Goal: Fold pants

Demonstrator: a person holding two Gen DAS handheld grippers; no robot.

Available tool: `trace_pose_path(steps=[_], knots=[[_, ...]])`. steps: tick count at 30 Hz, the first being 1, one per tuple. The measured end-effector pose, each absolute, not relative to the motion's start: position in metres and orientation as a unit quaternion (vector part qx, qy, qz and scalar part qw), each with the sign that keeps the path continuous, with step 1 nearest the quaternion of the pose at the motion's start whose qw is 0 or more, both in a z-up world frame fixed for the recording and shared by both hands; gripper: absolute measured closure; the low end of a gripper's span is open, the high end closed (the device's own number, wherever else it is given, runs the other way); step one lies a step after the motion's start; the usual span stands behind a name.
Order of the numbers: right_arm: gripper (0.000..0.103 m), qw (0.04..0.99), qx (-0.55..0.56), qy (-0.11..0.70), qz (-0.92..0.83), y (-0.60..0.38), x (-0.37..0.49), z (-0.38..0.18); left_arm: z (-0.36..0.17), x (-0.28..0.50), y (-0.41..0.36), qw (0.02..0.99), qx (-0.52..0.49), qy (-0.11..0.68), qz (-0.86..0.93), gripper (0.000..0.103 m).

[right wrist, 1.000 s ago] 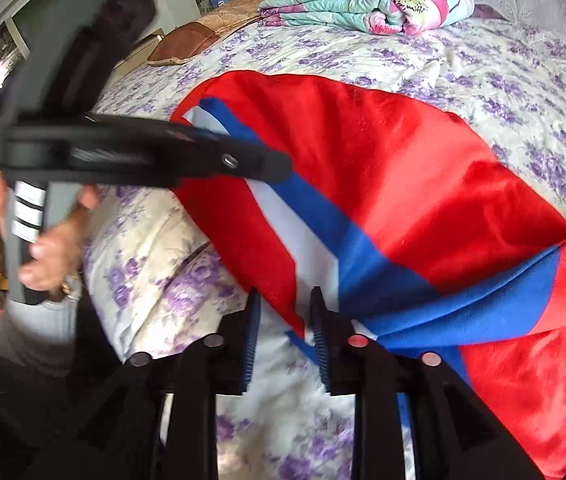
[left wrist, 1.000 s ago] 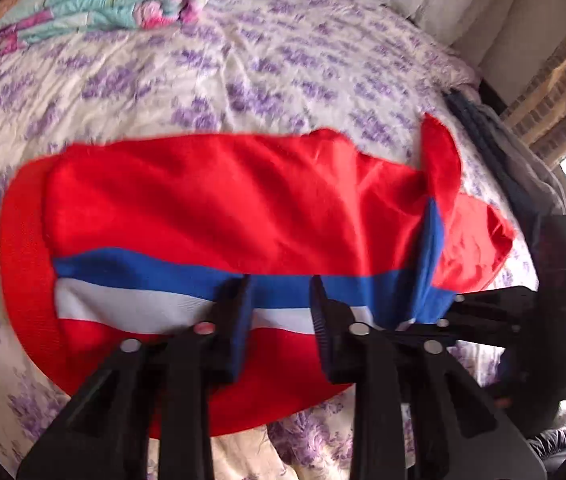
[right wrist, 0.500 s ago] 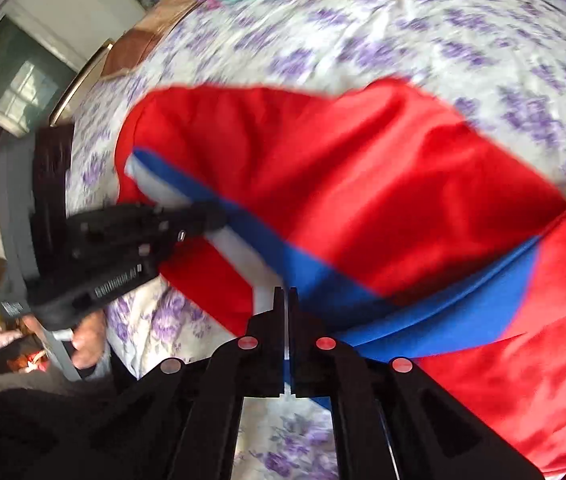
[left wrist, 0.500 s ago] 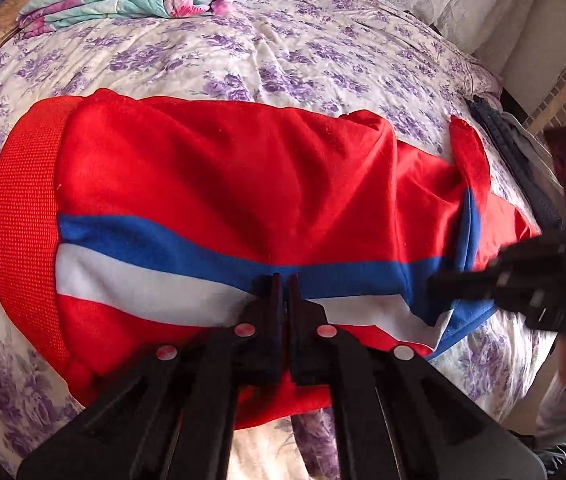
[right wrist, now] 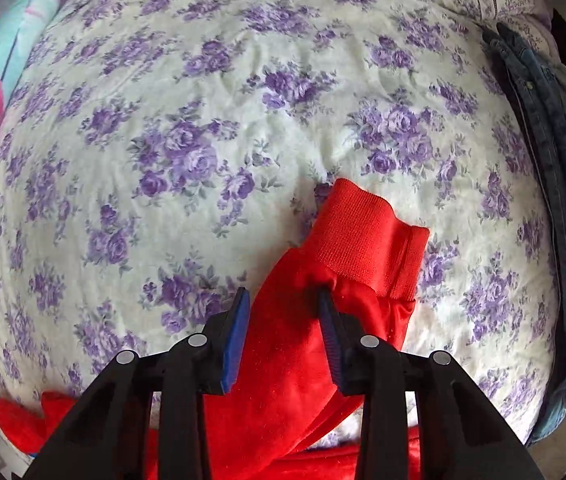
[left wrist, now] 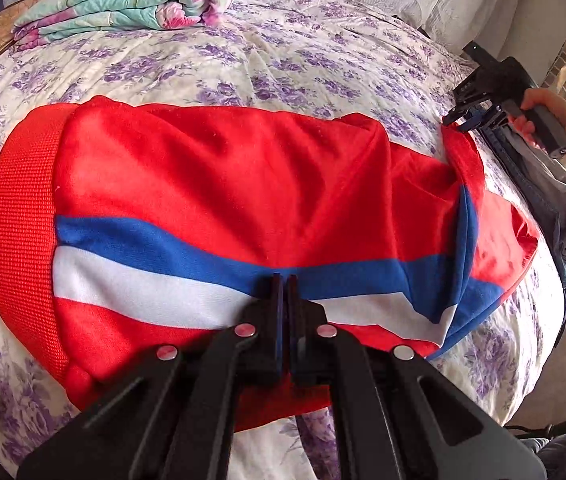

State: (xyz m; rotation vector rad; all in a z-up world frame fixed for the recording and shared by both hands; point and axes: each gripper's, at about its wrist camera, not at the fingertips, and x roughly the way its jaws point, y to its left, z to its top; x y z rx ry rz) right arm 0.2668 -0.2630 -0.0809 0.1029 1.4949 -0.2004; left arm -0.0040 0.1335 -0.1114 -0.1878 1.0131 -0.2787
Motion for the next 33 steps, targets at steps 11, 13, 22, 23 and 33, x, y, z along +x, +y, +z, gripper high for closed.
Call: trace_pose_path(steps=[11, 13, 22, 23, 33], knots=[[0.095, 0.777, 0.047, 0.624, -0.061, -0.277, 0.226, -0.073, -0.112, -0.005, 0.132, 0.863, -0.081, 0.480, -0.136, 0.100], [0.095, 0.807, 0.078, 0.584, -0.037, -0.290, 0.193, -0.045, -0.112, -0.005, 0.133, 0.863, -0.083, 0.480, -0.136, 0.100], [0.095, 0.853, 0.250, 0.458, 0.007, -0.412, 0.015, -0.023, -0.111, -0.006, 0.129, 0.866, -0.063, 0.477, -0.135, 0.100], [0.095, 0.846, 0.265, 0.464, 0.001, -0.420, 0.001, -0.044, -0.110, -0.006, 0.128, 0.866, -0.060, 0.478, -0.135, 0.100], [0.068, 0.825, 0.351, 0.442, 0.032, -0.442, -0.050, -0.116, -0.086, -0.001, 0.117, 0.841, -0.020, 0.528, -0.118, 0.100]])
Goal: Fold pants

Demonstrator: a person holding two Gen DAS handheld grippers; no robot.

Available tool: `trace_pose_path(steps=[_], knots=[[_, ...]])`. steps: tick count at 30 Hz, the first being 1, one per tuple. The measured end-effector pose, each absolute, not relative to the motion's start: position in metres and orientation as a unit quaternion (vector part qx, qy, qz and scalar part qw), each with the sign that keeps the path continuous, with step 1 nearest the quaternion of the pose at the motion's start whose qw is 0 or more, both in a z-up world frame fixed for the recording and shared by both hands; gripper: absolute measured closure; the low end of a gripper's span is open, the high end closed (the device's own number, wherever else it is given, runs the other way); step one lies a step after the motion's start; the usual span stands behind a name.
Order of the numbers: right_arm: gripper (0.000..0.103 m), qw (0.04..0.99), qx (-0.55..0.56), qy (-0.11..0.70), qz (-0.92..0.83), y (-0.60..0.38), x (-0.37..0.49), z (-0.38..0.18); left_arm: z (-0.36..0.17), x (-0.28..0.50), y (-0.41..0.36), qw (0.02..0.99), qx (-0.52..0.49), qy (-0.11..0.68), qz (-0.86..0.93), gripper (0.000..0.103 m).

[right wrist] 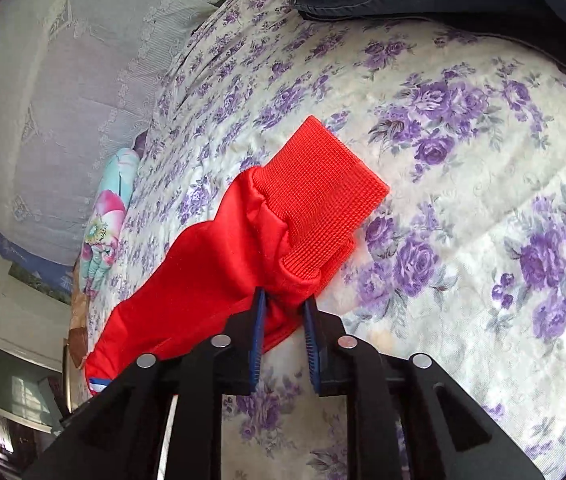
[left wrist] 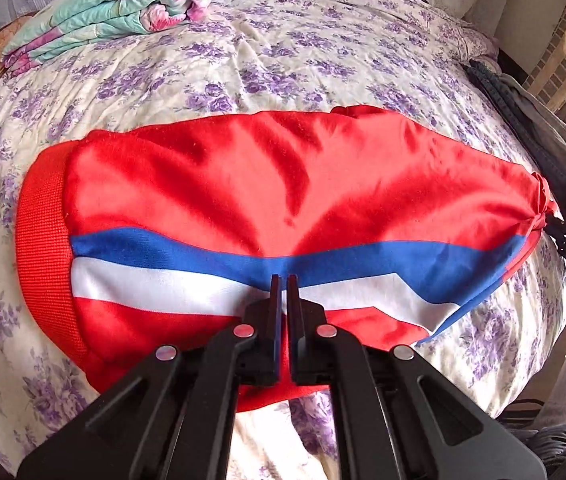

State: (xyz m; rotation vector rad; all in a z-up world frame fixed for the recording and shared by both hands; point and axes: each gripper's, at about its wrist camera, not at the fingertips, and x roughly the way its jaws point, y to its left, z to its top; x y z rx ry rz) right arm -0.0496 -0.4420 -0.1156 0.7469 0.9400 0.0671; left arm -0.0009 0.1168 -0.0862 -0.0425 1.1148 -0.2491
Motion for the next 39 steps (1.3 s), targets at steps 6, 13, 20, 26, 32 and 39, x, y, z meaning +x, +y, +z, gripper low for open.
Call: trace_pose_path(steps=[6, 13, 20, 26, 32, 39], knots=[[0.062, 0.881, 0.186, 0.433, -0.037, -0.415, -0.068, -0.050, -0.080, -0.001, 0.088, 0.835, -0.005, 0.530, -0.150, 0.100], [0.045, 0.873, 0.094, 0.439, 0.191, -0.299, -0.006, 0.005, -0.082, 0.018, 0.144, 0.843, -0.064, 0.528, -0.080, 0.098], [0.047, 0.788, 0.004, 0.498, 0.360, -0.141, 0.097, -0.014, -0.086, 0.010, 0.183, 0.837, -0.127, 0.525, -0.085, 0.101], [0.047, 0.734, -0.059, 0.552, 0.392, -0.062, 0.150, -0.051, -0.088, -0.004, 0.205, 0.841, -0.149, 0.514, -0.086, 0.101], [0.091, 0.678, -0.057, 0.597, 0.424, -0.045, 0.158, -0.077, -0.091, -0.003, 0.214, 0.840, -0.166, 0.508, -0.089, 0.101], [0.099, 0.722, -0.124, 0.553, 0.397, -0.004, 0.151, -0.064, -0.091, 0.001, 0.231, 0.849, -0.166, 0.500, -0.051, 0.101]])
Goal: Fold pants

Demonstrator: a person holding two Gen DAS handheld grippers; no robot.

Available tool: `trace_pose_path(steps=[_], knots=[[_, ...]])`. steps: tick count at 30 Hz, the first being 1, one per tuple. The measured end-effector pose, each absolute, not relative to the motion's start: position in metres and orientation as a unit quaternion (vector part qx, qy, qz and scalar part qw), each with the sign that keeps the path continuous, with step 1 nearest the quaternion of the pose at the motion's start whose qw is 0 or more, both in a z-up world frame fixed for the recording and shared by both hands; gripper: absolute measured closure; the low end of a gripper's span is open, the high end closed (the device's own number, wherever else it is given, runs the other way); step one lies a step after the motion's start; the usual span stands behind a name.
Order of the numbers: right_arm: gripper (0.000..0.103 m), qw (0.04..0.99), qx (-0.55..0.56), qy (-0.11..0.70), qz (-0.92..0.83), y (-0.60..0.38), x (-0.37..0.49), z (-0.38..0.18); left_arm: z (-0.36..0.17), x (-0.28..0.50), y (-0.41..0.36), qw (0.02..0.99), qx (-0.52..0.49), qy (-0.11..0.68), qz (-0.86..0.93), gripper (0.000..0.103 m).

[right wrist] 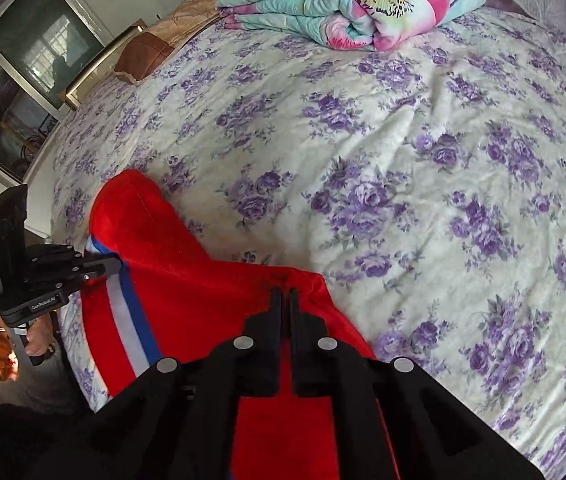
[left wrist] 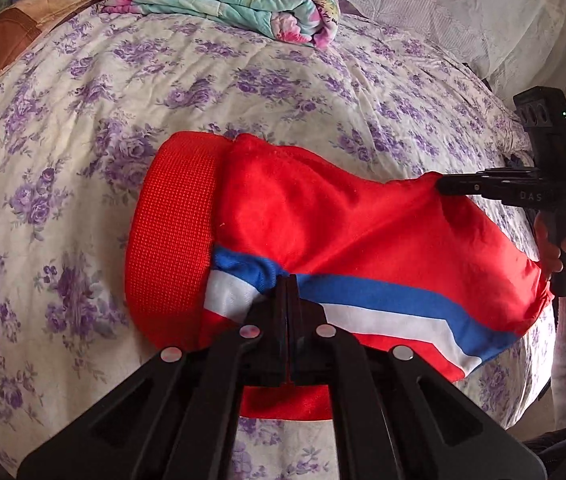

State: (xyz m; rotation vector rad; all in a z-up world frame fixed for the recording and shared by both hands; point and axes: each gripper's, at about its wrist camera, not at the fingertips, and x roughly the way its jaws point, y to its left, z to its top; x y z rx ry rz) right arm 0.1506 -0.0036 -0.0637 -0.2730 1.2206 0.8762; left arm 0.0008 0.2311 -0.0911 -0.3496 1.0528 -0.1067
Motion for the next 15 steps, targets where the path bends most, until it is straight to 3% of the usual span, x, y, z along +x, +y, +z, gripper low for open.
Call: trace_pose_path(steps=[4, 8, 12, 13, 15], knots=[[0.098, 0.709, -0.125, 0.580, 0.381, 0.005, 0.165, -0.100, -0.092, 0.004, 0.223, 0.856, -0.139, 0.495, -0.045, 0.101], [0.094, 0.713, -0.124, 0.575, 0.383, 0.003, 0.164, -0.096, -0.086, 0.007, 0.216, 0.860, -0.108, 0.497, -0.040, 0.102], [0.074, 0.728, -0.106, 0.573, 0.361, -0.023, 0.157, -0.062, -0.059, -0.005, 0.219, 0.865, -0.078, 0.495, -0.025, 0.102], [0.067, 0.743, -0.102, 0.560, 0.353, -0.037, 0.153, -0.047, -0.048, -0.010, 0.217, 0.873, -0.063, 0.483, -0.014, 0.098], [0.063, 0.770, -0.086, 0.539, 0.330, -0.071, 0.144, -0.018, -0.027, -0.017, 0.211, 0.886, -0.042, 0.461, 0.001, 0.086]])
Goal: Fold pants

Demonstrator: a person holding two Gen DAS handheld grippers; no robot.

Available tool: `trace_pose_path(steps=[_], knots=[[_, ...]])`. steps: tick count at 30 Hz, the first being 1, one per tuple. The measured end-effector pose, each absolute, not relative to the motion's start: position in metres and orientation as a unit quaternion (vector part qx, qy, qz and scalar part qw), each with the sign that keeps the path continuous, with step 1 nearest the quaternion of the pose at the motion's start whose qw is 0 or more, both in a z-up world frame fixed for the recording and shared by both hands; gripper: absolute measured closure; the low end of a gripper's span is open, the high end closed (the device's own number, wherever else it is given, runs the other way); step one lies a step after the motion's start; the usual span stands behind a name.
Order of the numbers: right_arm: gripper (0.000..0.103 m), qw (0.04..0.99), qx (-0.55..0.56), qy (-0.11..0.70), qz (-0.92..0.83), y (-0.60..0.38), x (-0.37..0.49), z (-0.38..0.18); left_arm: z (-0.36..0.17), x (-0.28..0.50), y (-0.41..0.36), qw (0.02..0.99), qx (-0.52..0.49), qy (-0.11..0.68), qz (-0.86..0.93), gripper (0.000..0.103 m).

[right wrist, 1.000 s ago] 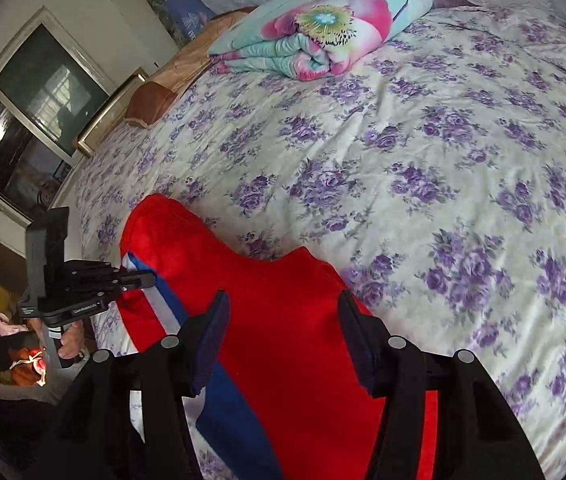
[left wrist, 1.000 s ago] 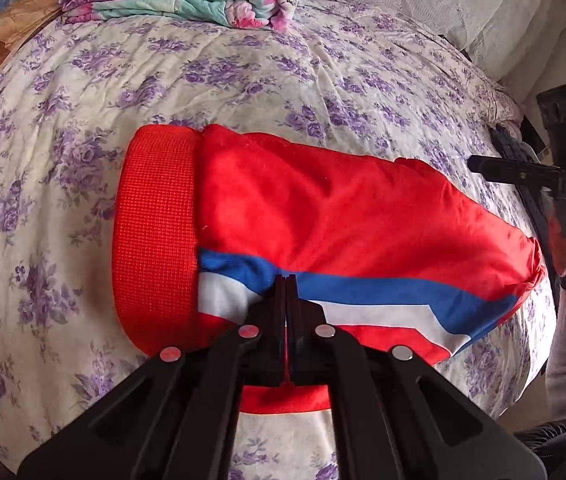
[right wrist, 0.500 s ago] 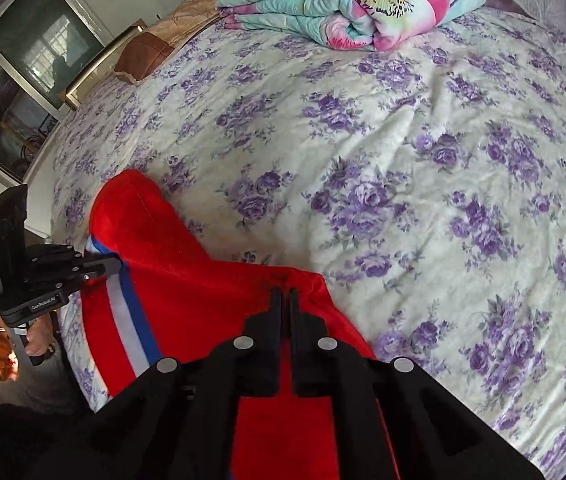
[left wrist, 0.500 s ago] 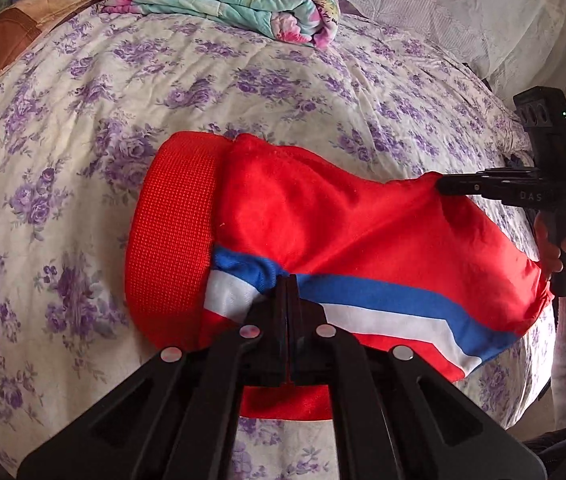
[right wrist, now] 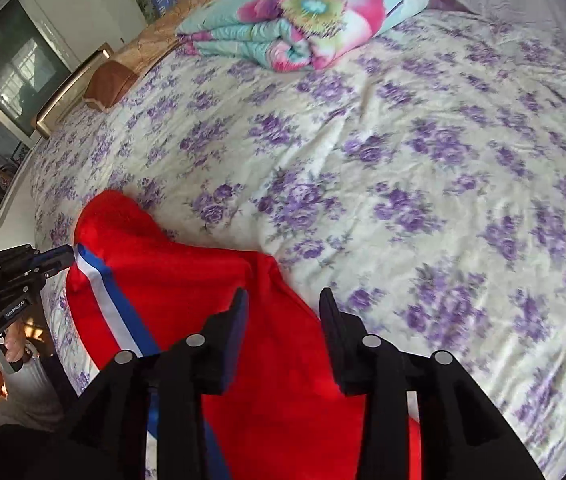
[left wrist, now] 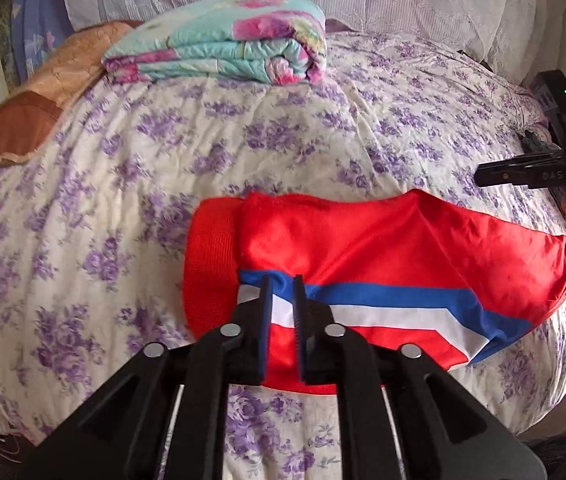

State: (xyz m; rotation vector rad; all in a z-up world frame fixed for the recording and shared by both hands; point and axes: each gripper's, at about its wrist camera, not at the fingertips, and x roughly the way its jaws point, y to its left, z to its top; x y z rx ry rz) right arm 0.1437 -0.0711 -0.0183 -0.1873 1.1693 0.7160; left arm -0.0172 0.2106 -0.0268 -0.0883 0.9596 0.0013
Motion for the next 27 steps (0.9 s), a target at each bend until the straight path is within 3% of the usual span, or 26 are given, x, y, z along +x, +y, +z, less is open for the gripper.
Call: trace_pose_path(steps=[7, 12, 18, 23, 27], knots=[[0.062, 0.836, -0.036, 0.507, 0.207, -0.228, 0.076, 0.020, -0.013, 0.009, 0.125, 0.878, -0.040, 0.464, -0.112, 0.081], [0.062, 0.858, -0.006, 0.505, 0.092, -0.299, 0.022, -0.021, -0.052, 0.061, 0.047, 0.845, -0.014, 0.509, -0.162, 0.081], [0.062, 0.899, 0.072, 0.424, 0.078, -0.320, -0.010, -0.051, -0.092, 0.100, 0.001, 0.814, 0.010, 0.556, -0.169, 0.081], [0.070, 0.853, 0.068, 0.516, 0.032, -0.325, -0.011, -0.093, -0.101, 0.104, 0.006, 0.810, 0.003, 0.561, -0.173, 0.081], [0.074, 0.849, 0.093, 0.518, 0.037, -0.334, -0.017, -0.101, -0.105, 0.109, 0.015, 0.809, -0.019, 0.558, -0.185, 0.081]])
